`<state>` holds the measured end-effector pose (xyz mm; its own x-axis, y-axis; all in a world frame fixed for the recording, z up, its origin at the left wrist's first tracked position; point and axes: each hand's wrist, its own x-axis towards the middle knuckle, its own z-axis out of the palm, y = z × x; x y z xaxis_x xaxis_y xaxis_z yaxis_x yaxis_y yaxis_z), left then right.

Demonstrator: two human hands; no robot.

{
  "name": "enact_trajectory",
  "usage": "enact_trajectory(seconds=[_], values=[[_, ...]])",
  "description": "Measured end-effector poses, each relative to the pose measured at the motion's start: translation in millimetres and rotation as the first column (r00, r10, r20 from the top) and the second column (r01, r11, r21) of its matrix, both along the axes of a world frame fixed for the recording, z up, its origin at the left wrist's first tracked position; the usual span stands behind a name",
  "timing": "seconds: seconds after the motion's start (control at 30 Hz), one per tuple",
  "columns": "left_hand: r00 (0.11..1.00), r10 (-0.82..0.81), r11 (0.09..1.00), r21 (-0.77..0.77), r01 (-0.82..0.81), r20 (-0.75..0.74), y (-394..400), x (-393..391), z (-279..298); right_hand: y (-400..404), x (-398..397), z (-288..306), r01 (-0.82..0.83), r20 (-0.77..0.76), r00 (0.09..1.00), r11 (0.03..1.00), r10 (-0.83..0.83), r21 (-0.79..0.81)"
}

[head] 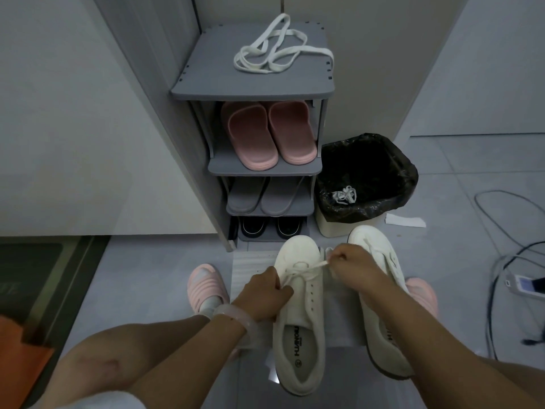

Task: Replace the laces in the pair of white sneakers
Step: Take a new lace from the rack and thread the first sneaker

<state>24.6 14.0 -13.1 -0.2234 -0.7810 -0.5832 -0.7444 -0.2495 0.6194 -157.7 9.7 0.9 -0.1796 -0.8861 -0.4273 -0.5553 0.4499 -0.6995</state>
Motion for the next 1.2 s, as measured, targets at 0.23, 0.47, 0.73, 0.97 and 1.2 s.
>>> enact_trajectory(seconds=[0.23,0.47,0.73,0.97,1.2], values=[[0.993,-0.087,0.978,-0.185,0.101,0.081,6.8,-5.5,6.2,2.4,-0.9,5.2,-0.114,-0.145,0.983,0.993,0.114,0.007],[0.977,-0.154,0.906,-0.373,0.198,0.147,4.1,-12.2,1.7,1.1,3.0,19.9,-0.109,0.098,0.988,0.990,0.117,-0.087],[0.987,-0.033,0.967,-0.253,-0.007,-0.155,-23.1,-11.8,6.3,0.7,10.8,19.5,-0.074,-0.272,0.960,0.888,-0.059,-0.454],[0.915,0.183,0.980,-0.003,-0.198,-0.360,-33.6,-12.0,23.6,21.7,26.2,-8.1,-0.224,-0.362,0.905,0.974,0.221,0.035],[0.937,0.027,0.999,0.049,-0.010,-0.349,-29.7,-19.9,17.7,22.1,36.3,-7.3,-0.198,-0.221,0.960,0.975,0.172,-0.098]])
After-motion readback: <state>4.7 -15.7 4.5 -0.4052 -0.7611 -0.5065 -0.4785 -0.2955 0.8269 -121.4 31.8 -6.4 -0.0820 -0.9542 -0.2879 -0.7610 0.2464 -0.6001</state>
